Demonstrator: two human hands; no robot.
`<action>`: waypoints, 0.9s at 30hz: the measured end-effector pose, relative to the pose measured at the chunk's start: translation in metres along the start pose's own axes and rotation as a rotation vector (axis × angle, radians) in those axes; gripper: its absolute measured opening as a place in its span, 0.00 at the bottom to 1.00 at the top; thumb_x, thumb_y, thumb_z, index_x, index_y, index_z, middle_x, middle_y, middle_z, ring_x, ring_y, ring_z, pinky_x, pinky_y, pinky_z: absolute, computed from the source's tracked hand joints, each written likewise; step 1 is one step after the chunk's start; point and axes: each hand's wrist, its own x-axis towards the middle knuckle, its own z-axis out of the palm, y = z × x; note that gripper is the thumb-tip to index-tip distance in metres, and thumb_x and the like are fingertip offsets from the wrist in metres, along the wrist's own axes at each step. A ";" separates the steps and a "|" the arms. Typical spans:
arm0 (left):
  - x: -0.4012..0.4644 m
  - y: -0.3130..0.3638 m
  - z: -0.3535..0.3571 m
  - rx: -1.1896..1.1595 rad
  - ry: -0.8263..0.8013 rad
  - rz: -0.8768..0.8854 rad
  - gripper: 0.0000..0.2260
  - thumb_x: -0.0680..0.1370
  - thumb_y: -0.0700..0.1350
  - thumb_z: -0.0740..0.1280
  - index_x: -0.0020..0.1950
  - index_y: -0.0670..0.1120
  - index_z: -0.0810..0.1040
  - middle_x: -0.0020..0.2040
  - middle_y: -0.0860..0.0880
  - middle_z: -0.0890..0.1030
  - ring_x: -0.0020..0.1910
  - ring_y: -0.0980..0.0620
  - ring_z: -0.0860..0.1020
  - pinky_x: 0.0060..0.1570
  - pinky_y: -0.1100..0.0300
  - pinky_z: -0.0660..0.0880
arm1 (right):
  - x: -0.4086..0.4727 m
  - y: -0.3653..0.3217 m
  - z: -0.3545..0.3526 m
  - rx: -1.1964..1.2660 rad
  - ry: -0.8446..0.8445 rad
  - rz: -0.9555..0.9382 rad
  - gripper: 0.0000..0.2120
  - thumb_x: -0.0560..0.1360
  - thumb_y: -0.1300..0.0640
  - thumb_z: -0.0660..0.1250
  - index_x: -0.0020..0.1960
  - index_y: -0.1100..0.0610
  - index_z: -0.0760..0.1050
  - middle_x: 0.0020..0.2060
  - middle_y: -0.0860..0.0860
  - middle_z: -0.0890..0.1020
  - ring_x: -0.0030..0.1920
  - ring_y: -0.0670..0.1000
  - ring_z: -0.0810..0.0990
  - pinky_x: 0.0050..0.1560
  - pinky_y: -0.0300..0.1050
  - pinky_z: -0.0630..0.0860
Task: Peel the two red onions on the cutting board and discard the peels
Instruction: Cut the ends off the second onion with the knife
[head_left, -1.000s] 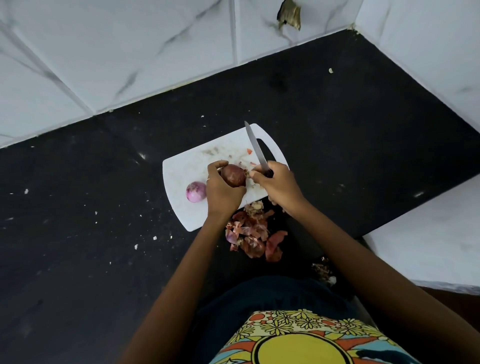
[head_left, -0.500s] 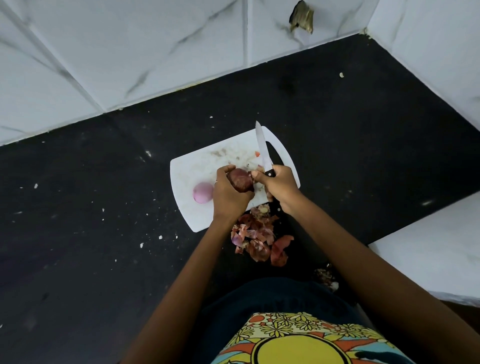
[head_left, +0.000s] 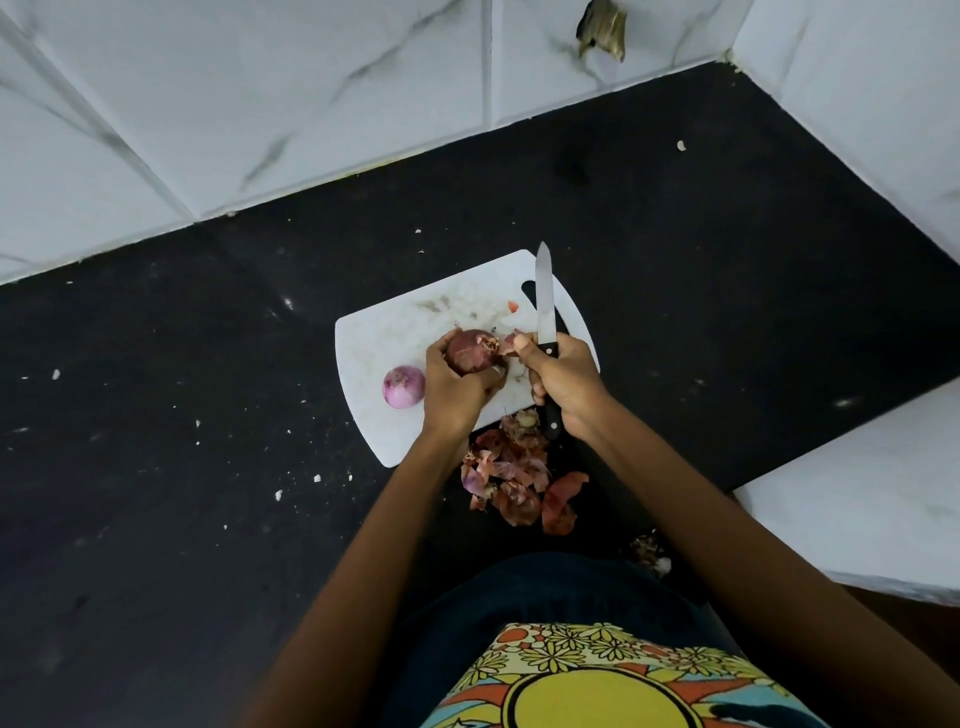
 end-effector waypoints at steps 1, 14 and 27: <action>0.001 0.000 0.000 0.008 -0.008 0.012 0.29 0.72 0.29 0.70 0.68 0.46 0.65 0.52 0.50 0.75 0.52 0.53 0.78 0.55 0.55 0.79 | -0.001 0.000 -0.001 0.000 -0.010 -0.016 0.06 0.78 0.59 0.66 0.51 0.63 0.76 0.24 0.50 0.68 0.18 0.42 0.64 0.20 0.36 0.65; 0.005 0.003 -0.011 -0.096 -0.012 -0.003 0.30 0.67 0.28 0.71 0.64 0.51 0.72 0.60 0.45 0.75 0.57 0.45 0.78 0.53 0.50 0.81 | -0.009 -0.007 -0.023 -0.215 -0.046 -0.106 0.08 0.76 0.60 0.67 0.46 0.65 0.77 0.32 0.55 0.77 0.20 0.43 0.67 0.19 0.37 0.62; 0.002 0.003 -0.011 -0.034 -0.004 0.035 0.32 0.67 0.27 0.72 0.65 0.51 0.71 0.60 0.46 0.74 0.56 0.47 0.78 0.52 0.50 0.81 | -0.011 -0.013 -0.027 -0.576 0.054 -0.254 0.10 0.80 0.52 0.58 0.50 0.57 0.73 0.35 0.48 0.77 0.33 0.47 0.74 0.35 0.43 0.70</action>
